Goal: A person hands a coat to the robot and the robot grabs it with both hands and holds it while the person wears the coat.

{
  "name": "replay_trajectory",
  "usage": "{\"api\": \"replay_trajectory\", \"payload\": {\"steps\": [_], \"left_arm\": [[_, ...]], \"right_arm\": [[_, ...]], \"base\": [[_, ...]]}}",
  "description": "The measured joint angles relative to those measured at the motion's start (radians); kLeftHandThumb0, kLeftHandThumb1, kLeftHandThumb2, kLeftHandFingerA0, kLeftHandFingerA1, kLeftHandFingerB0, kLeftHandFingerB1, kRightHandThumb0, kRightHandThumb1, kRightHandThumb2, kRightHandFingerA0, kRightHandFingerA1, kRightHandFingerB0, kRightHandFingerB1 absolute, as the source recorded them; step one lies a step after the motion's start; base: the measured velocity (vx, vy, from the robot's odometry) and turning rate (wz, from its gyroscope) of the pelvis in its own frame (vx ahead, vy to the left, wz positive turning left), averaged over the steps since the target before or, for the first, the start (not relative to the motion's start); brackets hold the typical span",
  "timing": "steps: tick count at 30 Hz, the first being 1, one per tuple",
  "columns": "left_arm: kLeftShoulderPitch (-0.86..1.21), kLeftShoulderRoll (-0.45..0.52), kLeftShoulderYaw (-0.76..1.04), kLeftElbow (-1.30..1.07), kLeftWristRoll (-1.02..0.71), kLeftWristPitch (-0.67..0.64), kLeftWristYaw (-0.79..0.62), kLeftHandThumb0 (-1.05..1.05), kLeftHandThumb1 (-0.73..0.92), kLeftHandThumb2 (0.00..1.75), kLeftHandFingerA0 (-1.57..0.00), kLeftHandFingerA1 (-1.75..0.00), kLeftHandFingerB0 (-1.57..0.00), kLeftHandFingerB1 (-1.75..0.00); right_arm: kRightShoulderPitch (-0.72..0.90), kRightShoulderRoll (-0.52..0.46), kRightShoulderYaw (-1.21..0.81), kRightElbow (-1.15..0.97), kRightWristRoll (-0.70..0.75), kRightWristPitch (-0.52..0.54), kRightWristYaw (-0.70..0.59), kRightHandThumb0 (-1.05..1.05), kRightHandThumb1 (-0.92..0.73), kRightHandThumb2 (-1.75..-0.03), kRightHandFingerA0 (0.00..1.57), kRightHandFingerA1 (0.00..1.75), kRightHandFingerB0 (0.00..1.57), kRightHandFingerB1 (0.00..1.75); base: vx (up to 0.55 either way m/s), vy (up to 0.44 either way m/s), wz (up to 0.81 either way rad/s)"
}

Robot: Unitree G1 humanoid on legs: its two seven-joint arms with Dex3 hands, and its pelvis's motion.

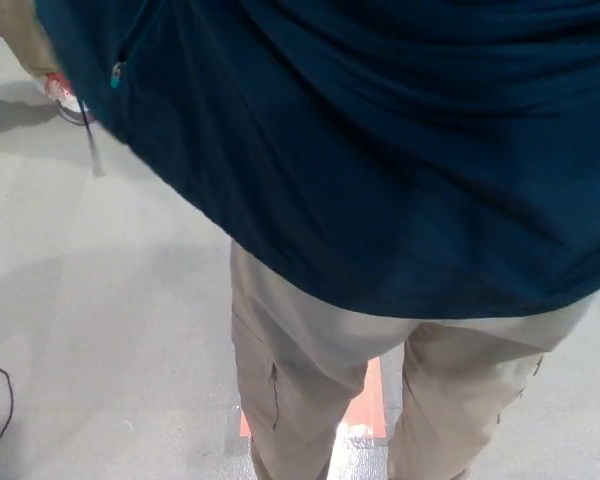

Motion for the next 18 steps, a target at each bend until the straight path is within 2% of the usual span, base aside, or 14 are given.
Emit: {"api": "replay_trajectory", "payload": {"steps": [2,5,7,8,9,10,11,13,14,15,16,18], "left_arm": [[0.033,0.018,0.016,-0.043,-0.005,-0.002,0.003,-0.98,0.83,1.12,0.0,-0.04,0.0,-0.03],[0.1,0.048,0.048,-0.129,-0.011,-0.001,0.003,-0.95,0.81,1.14,0.0,-0.06,0.0,-0.07],[0.154,0.067,0.074,-0.197,-0.014,0.0,0.002,-0.93,0.81,1.14,0.0,-0.08,0.0,-0.08],[0.183,0.076,0.089,-0.233,-0.016,0.0,0.001,-0.91,0.79,1.13,0.0,-0.09,0.0,-0.1],[0.21,0.083,0.103,-0.266,-0.018,0.0,0.0,-0.91,0.79,1.13,0.0,-0.09,0.0,-0.1],[0.246,0.087,0.121,-0.311,-0.021,0.0,-0.001,-0.91,0.78,1.12,0.0,-0.09,0.0,-0.09],[0.267,0.089,0.132,-0.334,-0.023,0.001,-0.002,-0.9,0.77,1.11,0.0,-0.1,0.0,-0.11],[0.328,0.093,0.162,-0.402,-0.029,0.001,-0.005,-0.87,0.76,1.12,0.0,-0.13,0.0,-0.13],[0.375,0.095,0.184,-0.451,-0.032,0.001,-0.007,-0.87,0.77,1.12,0.0,-0.12,0.0,-0.13],[0.415,0.096,0.203,-0.494,-0.034,0.001,-0.009,-0.86,0.77,1.12,0.0,-0.13,0.0,-0.14],[0.441,0.096,0.215,-0.521,-0.035,0.002,-0.01,-0.85,0.77,1.12,0.0,-0.15,-0.01,-0.15],[0.529,0.094,0.253,-0.609,-0.038,0.004,-0.013,-0.84,0.75,1.12,0.0,-0.17,0.0,-0.16]], "right_arm": [[0.057,-0.008,-0.033,-0.069,0.017,-0.011,-0.003,-1.0,-0.83,-1.13,0.0,0.05,0.0,0.0],[0.159,-0.017,-0.091,-0.189,0.046,-0.019,-0.005,-0.84,-0.76,-1.12,0.0,0.17,0.0,0.12],[0.225,-0.017,-0.13,-0.265,0.061,-0.02,-0.005,-0.81,-0.75,-1.12,0.0,0.2,0.0,0.15],[0.259,-0.017,-0.15,-0.303,0.071,-0.02,-0.005,-0.79,-0.91,-0.67,0.0,0.21,0.0,0.13],[0.29,-0.017,-0.168,-0.34,0.079,-0.02,-0.005,-0.79,-0.91,-0.67,0.0,0.21,0.0,0.13],[0.331,-0.016,-0.191,-0.387,0.091,-0.02,-0.004,-0.89,-0.77,-1.09,0.0,0.13,0.0,0.07],[0.352,-0.016,-0.203,-0.413,0.096,-0.019,-0.004,-0.78,-0.73,-1.09,0.0,0.2,0.0,0.16],[0.417,-0.011,-0.236,-0.486,0.114,-0.018,-0.002,-0.8,-0.72,-1.09,0.01,0.23,0.01,0.17],[0.465,-0.005,-0.261,-0.539,0.124,-0.017,-0.001,-0.73,-0.7,-1.09,0.0,0.39,0.0,0.23],[0.506,0.002,-0.28,-0.586,0.131,-0.017,-0.001,-0.75,-0.72,-1.09,0.09,0.52,0.0,0.28],[0.531,0.008,-0.292,-0.614,0.134,-0.016,-0.001,-0.68,-0.69,-1.09,0.09,0.53,0.0,0.32],[0.61,0.028,-0.328,-0.701,0.14,-0.016,-0.002,-0.7,-0.72,-1.03,0.03,0.49,0.03,0.36]], "base": [[0.0,0.0,0.0],[0.0,0.0,0.0],[0.0,0.0,0.0],[0.0,0.0,0.0],[0.0,0.0,0.0],[0.0,0.0,0.0],[0.0,0.0,0.0],[0.0,0.0,0.0],[0.0,0.0,0.0],[0.0,0.0,0.0],[0.0,0.0,0.0],[0.0,0.0,0.0]]}}
